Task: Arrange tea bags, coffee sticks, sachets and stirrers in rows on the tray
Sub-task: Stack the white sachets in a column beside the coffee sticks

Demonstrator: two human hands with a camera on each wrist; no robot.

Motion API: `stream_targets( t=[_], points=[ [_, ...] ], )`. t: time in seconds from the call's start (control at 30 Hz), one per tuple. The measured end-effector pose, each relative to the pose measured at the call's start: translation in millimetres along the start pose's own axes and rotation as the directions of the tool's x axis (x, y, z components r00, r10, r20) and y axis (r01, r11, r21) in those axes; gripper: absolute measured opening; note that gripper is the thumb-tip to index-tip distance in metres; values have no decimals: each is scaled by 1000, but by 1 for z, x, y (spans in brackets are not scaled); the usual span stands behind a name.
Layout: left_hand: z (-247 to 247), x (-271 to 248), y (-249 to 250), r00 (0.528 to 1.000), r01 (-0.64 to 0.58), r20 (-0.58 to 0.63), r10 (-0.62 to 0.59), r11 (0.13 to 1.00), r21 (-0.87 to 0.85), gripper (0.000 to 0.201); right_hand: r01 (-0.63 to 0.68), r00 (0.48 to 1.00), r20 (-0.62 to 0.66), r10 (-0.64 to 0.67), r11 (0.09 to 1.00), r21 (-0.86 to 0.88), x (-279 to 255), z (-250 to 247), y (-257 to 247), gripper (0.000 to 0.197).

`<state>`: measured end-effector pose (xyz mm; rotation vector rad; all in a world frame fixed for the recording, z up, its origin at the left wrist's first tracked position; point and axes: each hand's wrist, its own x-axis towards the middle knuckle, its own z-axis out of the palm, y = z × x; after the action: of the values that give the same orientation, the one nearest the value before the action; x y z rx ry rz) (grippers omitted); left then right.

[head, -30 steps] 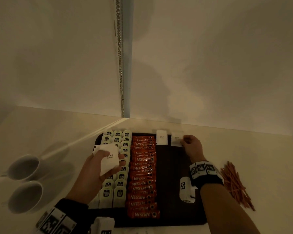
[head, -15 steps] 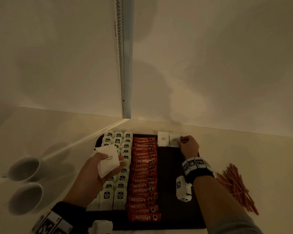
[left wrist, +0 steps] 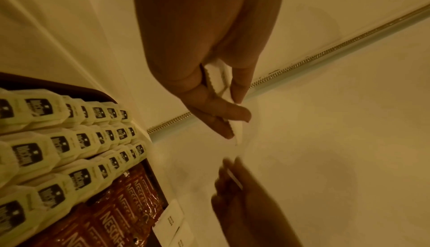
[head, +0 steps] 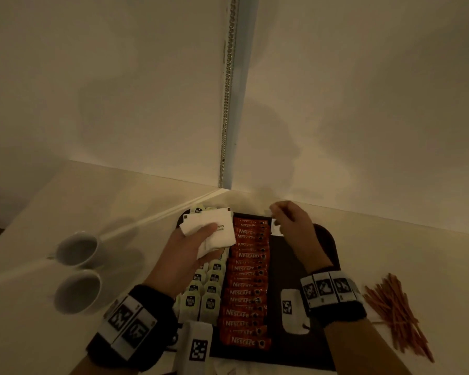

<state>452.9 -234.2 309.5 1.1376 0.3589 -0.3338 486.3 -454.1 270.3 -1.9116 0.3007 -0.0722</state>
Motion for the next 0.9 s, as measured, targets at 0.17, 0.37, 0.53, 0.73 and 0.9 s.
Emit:
stream_targets(
  t=[0.17, 0.37, 0.53, 0.73, 0.9],
  points=[
    [5, -5, -2, 996, -86, 50, 79, 983, 161, 18, 128, 928, 335, -163, 984, 123, -38, 27, -59, 16],
    [0, -9, -4, 988, -145, 83, 132, 976, 165, 18, 94, 976, 171, -137, 966, 239, -41, 30, -59, 8],
    [2, -5, 0, 965, -259, -2, 262, 956, 138, 18, -115, 939, 344, -7, 936, 334, -59, 28, -50, 20],
    [2, -3, 2, 967, -254, 16, 255, 955, 150, 29, -212, 925, 376, 56, 897, 388, -69, 29, -41, 13],
    [1, -2, -5, 962, -268, 9, 274, 933, 238, 23, -184, 933, 357, 37, 904, 386, -69, 27, -41, 16]
  ],
)
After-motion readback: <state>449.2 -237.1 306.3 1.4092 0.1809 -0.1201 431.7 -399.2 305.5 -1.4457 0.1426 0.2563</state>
